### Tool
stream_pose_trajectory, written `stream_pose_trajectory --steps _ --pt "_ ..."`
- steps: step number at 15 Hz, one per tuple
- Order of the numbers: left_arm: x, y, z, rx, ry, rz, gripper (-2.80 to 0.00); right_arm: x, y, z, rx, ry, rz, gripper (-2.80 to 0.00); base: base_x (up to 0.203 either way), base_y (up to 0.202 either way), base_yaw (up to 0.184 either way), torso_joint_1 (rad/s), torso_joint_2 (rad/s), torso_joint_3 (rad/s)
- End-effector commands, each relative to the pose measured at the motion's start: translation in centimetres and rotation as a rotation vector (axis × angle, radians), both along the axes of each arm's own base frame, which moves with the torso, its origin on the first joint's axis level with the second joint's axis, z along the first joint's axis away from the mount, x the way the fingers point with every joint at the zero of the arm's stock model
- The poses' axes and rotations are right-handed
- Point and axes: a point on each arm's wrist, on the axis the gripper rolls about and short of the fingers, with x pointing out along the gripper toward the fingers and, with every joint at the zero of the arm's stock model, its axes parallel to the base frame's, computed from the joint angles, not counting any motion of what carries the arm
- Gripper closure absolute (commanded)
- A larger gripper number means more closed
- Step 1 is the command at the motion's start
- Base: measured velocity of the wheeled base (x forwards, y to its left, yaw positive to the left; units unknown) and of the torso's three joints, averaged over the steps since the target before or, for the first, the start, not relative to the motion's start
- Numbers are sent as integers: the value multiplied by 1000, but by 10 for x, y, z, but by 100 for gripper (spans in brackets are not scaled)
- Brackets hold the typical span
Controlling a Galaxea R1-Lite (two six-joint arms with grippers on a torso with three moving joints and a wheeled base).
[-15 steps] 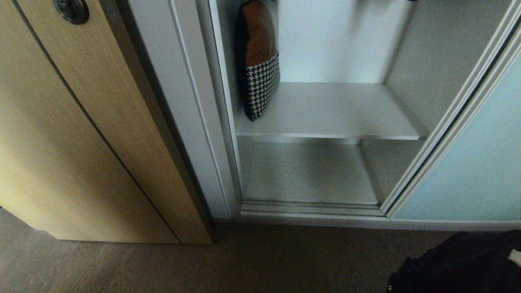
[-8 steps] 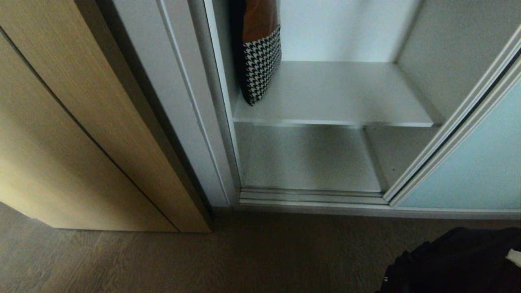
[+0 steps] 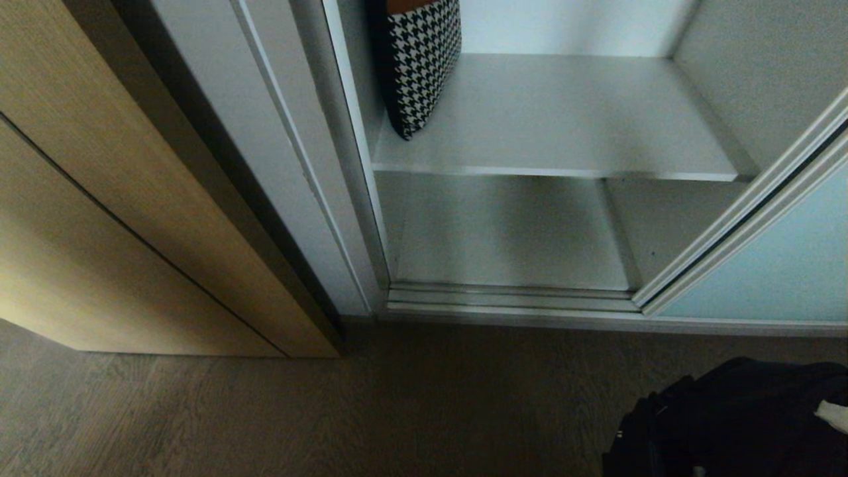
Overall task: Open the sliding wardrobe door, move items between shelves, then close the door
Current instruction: Place the bag on the lower shelf
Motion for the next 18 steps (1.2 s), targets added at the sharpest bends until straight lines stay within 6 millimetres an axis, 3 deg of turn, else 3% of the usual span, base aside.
stream_pose_trajectory --steps 1,18 --pt "0 0 0 0 1 0 0 1 0 -1 4 12 0 0 0 0 0 2 -2 -194" --pt "0 0 0 0 1 1 0 5 0 -1 5 9 -2 0 0 0 0 3 2 -196"
